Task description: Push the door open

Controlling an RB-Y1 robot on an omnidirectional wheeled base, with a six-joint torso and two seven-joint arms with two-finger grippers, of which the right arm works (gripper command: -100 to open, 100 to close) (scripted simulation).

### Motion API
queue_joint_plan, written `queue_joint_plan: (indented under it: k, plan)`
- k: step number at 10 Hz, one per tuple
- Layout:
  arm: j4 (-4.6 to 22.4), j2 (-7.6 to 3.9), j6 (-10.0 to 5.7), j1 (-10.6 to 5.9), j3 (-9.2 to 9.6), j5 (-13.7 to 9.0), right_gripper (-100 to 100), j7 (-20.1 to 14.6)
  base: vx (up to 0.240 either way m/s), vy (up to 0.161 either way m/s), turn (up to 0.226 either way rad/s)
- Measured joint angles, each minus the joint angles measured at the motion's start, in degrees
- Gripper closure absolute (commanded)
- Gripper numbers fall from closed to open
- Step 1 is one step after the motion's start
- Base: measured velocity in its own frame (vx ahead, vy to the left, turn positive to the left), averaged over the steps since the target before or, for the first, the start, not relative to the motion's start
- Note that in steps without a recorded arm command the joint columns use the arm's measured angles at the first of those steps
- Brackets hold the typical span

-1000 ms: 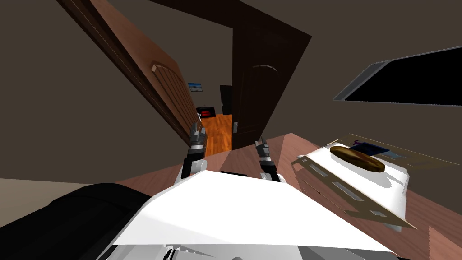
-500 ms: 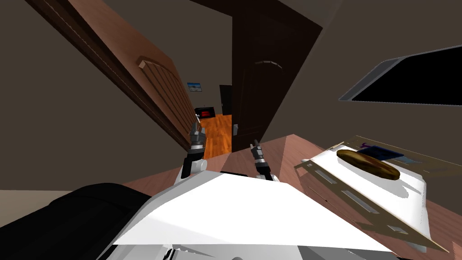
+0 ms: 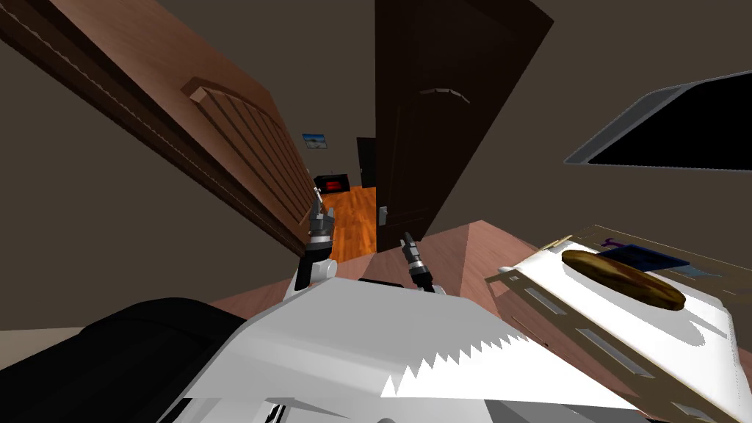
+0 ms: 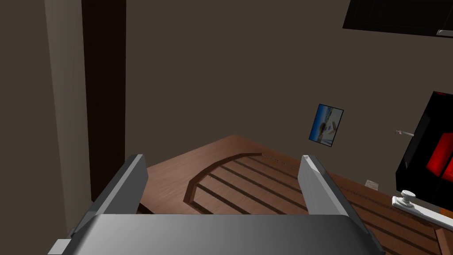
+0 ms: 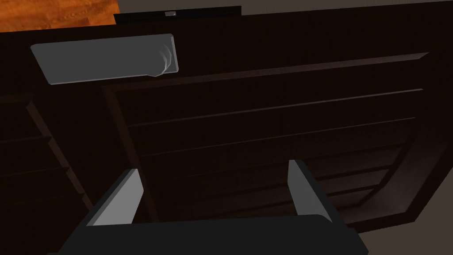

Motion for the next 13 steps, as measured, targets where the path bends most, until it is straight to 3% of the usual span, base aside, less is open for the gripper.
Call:
queue_joint_plan:
  k: [4,9,13]
  plan:
    - [3.4,0.79,0.29,-0.05,2.37,2.7,-100,-0.6,0.155,-0.007,0.002]
    - [6.7,0.79,1.15,-0.25,4.94,5.7,-100,-1.9,0.205,0.005,0.001]
    - [7.5,0.55,1.77,-0.53,5.62,6.4,-100,-2.5,0.148,0.017,0.018]
